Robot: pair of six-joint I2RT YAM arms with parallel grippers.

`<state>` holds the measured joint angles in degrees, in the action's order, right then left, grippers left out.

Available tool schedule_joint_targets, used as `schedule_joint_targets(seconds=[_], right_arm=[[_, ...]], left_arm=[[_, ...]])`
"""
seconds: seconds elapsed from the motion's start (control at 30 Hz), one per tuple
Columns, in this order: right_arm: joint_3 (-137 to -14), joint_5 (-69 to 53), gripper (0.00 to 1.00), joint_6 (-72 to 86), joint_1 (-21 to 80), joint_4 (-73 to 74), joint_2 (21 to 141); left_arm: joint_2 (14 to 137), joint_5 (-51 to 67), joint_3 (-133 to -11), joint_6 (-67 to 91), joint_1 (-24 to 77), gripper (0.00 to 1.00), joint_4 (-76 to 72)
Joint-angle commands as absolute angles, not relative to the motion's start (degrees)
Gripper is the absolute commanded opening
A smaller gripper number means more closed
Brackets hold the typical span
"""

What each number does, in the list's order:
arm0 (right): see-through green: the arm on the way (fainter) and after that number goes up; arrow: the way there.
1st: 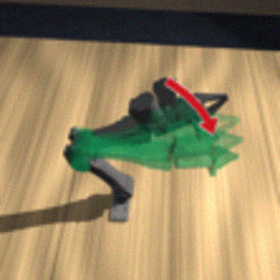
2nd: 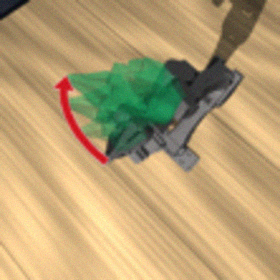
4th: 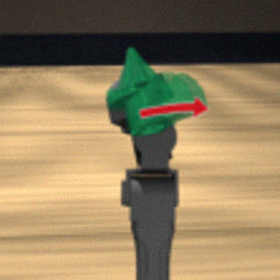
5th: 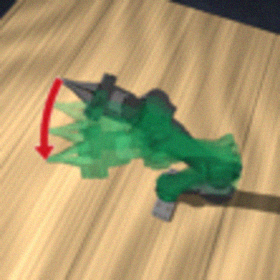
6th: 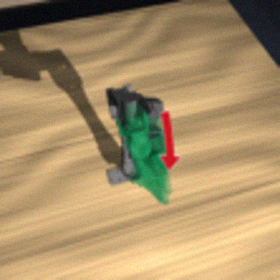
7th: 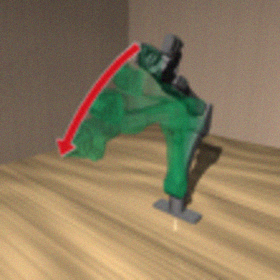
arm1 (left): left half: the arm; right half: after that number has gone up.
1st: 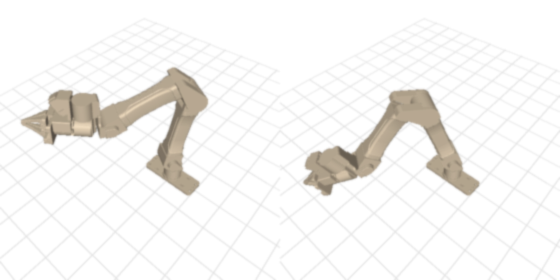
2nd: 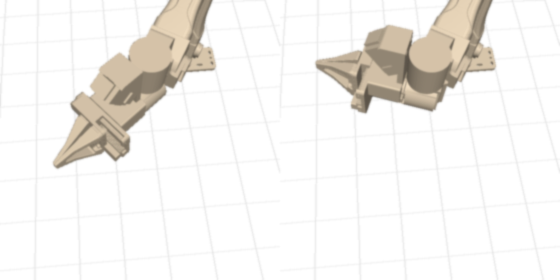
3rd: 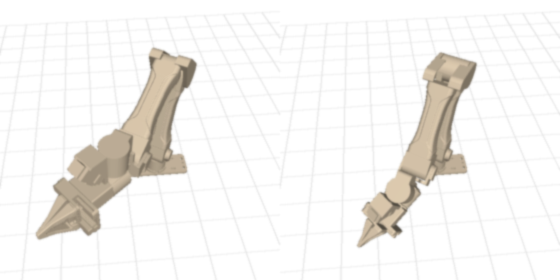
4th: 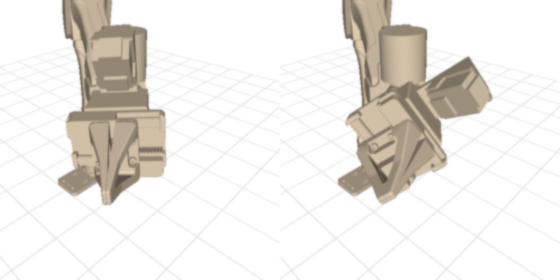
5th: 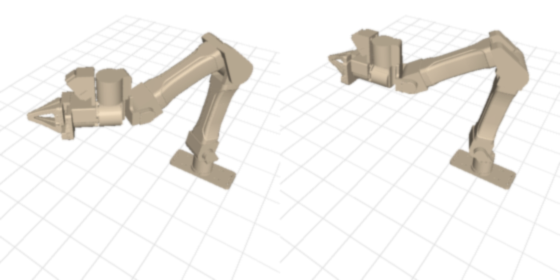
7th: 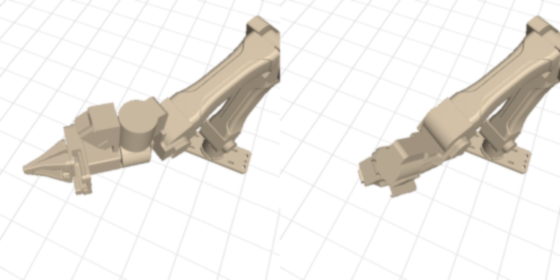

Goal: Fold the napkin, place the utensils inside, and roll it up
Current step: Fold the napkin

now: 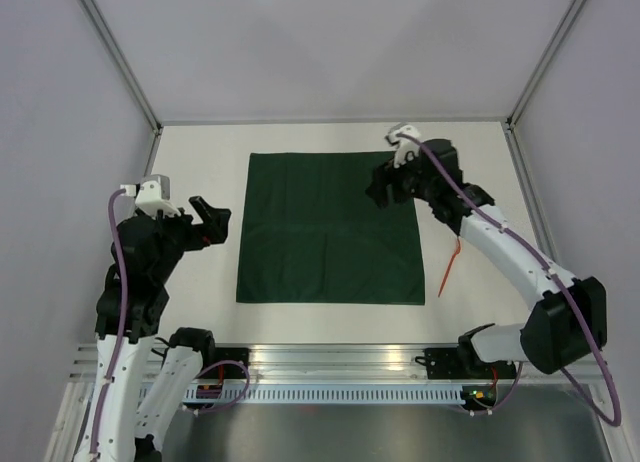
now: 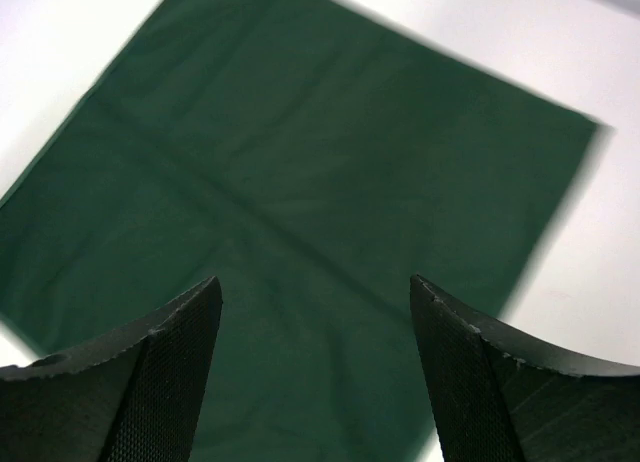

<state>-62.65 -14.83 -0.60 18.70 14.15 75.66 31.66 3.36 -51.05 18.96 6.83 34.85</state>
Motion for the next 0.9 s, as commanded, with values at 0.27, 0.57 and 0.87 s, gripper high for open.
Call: schedule_joint_targets(seconds=[0.27,0.57,0.87], right_arm=[[-74.2,-3.5,0.64,-0.2,53.3,16.1,97.1],[-87.9,-1.3,0.6,-0.2,68.5,16.1,112.5],[-94.9,2.1,0.6,1.9,74.1,16.8,121.4]], left_arm=[[40.2,3.3,-71.6,18.5,6.6,1.0,36.1],[42.0,3.4,-77.1,19.2,6.6,1.0,38.5],[40.9,3.3,-77.2,19.4,6.6,1.0,39.8]])
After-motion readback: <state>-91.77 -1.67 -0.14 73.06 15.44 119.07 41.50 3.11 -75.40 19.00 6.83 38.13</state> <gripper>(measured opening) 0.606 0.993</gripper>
